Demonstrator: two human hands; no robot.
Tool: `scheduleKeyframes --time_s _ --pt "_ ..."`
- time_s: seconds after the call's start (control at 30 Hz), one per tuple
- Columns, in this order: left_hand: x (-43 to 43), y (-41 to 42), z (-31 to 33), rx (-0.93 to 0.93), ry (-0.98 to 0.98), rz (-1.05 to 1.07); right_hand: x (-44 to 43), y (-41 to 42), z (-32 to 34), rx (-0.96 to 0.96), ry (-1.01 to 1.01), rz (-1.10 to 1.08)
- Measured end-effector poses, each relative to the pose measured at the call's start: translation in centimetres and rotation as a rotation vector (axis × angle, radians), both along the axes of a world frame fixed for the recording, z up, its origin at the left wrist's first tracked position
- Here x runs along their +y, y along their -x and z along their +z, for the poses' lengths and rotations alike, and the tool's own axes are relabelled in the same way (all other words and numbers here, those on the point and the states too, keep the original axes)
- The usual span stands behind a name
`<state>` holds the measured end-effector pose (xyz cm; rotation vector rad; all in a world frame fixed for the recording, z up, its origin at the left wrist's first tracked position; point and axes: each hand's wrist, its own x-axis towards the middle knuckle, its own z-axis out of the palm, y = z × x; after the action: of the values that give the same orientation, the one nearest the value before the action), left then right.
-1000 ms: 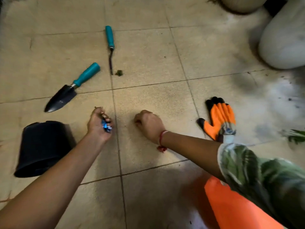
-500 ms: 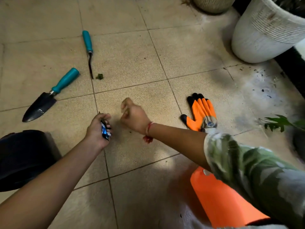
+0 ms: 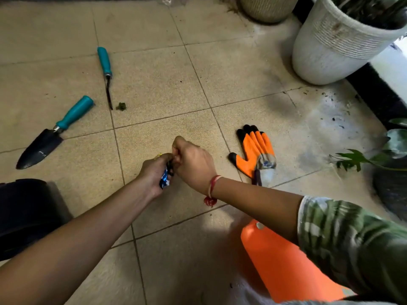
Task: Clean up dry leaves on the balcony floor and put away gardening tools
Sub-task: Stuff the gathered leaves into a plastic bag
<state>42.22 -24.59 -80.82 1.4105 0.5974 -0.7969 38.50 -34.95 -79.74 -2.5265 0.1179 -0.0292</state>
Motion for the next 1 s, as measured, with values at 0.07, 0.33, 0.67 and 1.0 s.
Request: scheduleKeyframes --time_s 0.07,0.33,0.67,1.0 --pt "-0.7 0.2 0.4 -0.001 -0.010 -0.032 -1.3 0.1 -0.2 0.023 -0.017 -0.009" --pt "-0.9 -0.7 -0.5 0.014 0.032 0.010 -8.2 0.1 0.0 0.215 -0.381 -0.122" --pt "0.3 -2.0 -2.0 -0.027 0.003 0.090 -25.3 5.7 3.2 0.155 -0.156 -0.658" --pt "5.7 -4.4 -1.3 -0.010 0.156 0.412 -9.3 -5.7 -1.4 0.081 -0.061 0.054"
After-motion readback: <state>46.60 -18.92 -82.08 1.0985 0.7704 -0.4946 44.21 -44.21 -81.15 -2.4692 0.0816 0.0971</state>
